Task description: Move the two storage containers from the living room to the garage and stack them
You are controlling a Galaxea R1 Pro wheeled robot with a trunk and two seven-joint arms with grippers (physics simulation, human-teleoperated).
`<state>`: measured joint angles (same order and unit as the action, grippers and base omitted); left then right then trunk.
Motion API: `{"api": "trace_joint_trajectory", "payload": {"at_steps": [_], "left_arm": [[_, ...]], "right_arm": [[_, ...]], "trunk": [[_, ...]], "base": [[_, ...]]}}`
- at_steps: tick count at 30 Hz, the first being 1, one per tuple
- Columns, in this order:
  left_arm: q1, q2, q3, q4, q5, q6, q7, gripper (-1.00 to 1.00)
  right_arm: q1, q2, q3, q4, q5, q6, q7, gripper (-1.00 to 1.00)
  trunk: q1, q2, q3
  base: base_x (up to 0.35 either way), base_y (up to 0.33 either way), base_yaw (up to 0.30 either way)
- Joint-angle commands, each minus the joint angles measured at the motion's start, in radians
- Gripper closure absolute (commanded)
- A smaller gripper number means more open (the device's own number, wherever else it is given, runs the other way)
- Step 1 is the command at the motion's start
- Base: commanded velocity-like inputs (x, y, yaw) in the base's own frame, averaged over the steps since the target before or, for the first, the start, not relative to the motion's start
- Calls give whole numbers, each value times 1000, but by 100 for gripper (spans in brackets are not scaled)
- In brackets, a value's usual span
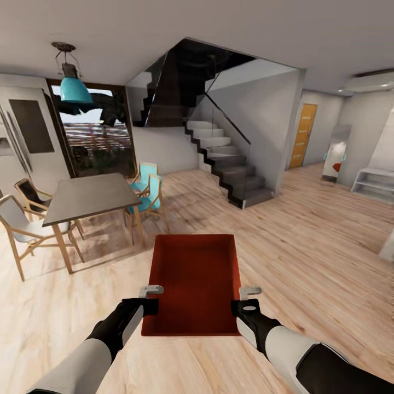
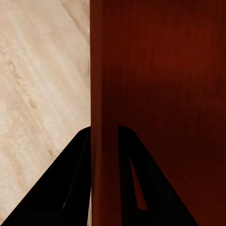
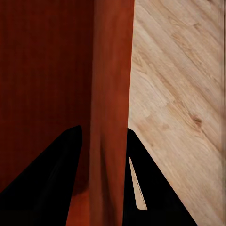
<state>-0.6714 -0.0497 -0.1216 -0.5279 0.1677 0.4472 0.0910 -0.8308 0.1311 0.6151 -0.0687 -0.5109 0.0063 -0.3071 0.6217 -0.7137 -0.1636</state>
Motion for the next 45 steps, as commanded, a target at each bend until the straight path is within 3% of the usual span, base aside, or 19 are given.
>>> {"api": "trace_joint_trajectory", "payload": {"at_steps": [1, 45], "left_arm": [[-1, -10, 5, -10, -28, -31, 13, 100], [-1, -9, 5, -10, -28, -31, 13, 100]], "right_arm": [[-1, 1, 6, 4, -24, -2, -67, 100], [-1, 1, 7, 4, -24, -2, -67, 100]], "trunk": [[1, -1, -2], [1, -1, -2]], "base": [[322, 0, -245], [322, 0, -245]]}}
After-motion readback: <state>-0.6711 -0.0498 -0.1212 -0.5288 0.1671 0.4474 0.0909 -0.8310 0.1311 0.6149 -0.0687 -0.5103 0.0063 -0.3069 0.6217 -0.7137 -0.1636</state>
